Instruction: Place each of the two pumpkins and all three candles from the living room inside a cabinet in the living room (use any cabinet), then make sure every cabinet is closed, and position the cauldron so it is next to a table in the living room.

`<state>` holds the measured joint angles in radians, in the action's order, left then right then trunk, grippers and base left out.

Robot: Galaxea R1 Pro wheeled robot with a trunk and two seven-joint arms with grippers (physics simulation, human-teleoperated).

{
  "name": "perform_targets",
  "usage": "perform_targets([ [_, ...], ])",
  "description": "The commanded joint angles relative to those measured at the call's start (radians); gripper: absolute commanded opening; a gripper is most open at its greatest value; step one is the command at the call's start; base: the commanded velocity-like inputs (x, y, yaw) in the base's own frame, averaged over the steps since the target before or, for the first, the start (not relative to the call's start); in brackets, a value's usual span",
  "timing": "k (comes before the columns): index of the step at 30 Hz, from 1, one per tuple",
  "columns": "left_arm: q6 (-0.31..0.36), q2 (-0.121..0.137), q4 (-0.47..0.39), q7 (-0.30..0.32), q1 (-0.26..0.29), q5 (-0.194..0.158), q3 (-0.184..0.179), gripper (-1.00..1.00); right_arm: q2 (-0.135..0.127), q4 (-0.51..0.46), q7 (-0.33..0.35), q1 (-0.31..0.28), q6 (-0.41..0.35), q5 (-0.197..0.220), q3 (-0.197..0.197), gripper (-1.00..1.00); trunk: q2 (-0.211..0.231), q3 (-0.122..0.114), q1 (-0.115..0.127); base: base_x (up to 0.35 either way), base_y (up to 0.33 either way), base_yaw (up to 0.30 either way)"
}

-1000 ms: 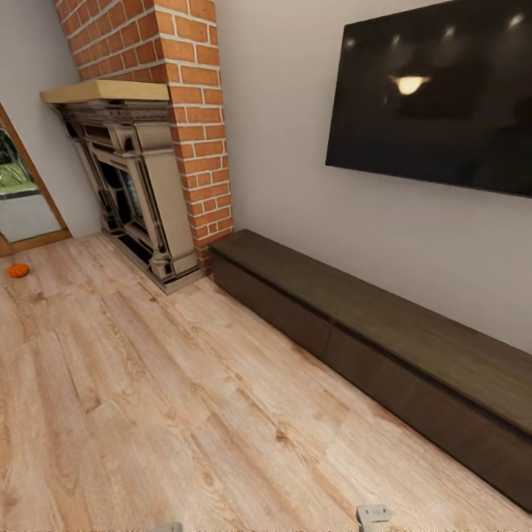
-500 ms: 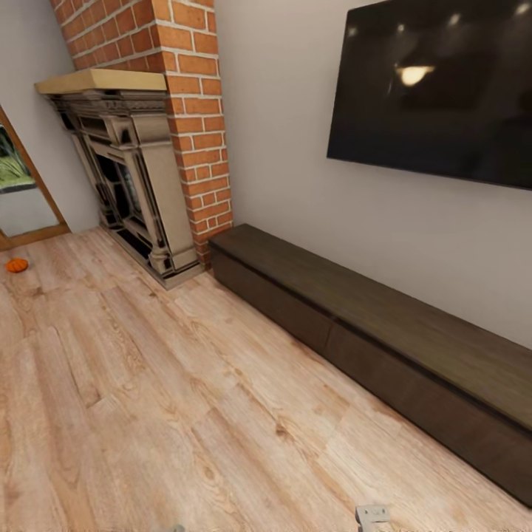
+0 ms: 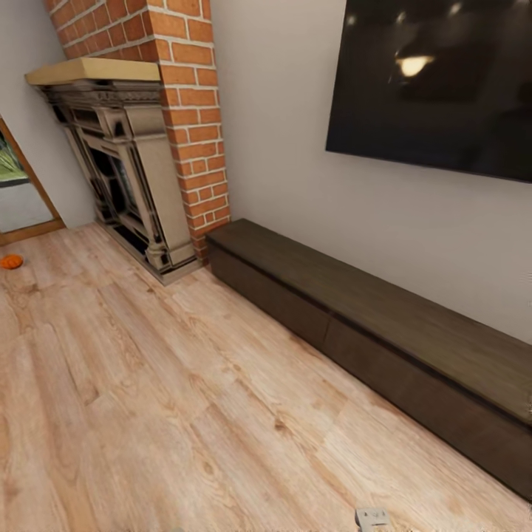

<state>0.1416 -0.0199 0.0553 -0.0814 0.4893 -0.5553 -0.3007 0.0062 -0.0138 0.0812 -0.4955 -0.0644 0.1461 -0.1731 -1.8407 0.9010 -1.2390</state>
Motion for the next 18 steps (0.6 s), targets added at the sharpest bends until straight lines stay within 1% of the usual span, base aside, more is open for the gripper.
perform_targets([
  [1,0.0,0.0,0.001,0.0,0.0,0.0,0.0,1.0,0.0,0.0,0.0,0.0,0.0,0.001,0.0,1.0,0.0,0.001,0.0,0.0,0.0,-0.201],
  [15,0.0,-0.001,-0.003,0.0,-0.001,0.006,-0.003,1.0,-0.005,-0.001,0.0,0.0,0.0,0.0,0.001,1.0,0.0,0.013,0.0,0.0,0.0,-0.242],
  [16,0.0,-0.004,-0.006,0.0,-0.001,0.007,-0.007,1.0,-0.006,-0.002,0.0,0.0,0.0,0.0,0.002,1.0,0.0,0.014,0.0,0.0,0.0,-0.218],
  [17,0.001,-0.015,-0.009,0.0,-0.001,0.007,-0.017,1.0,-0.007,-0.002,0.0,0.0,-0.002,0.0,0.003,1.0,0.0,0.015,0.0,0.0,0.0,-0.152],
  [18,0.004,-0.032,-0.015,-0.001,0.0,0.007,-0.035,1.0,-0.007,-0.003,0.0,0.0,-0.003,0.0,0.003,1.0,0.0,0.017,0.0,0.0,0.0,-0.097],
])
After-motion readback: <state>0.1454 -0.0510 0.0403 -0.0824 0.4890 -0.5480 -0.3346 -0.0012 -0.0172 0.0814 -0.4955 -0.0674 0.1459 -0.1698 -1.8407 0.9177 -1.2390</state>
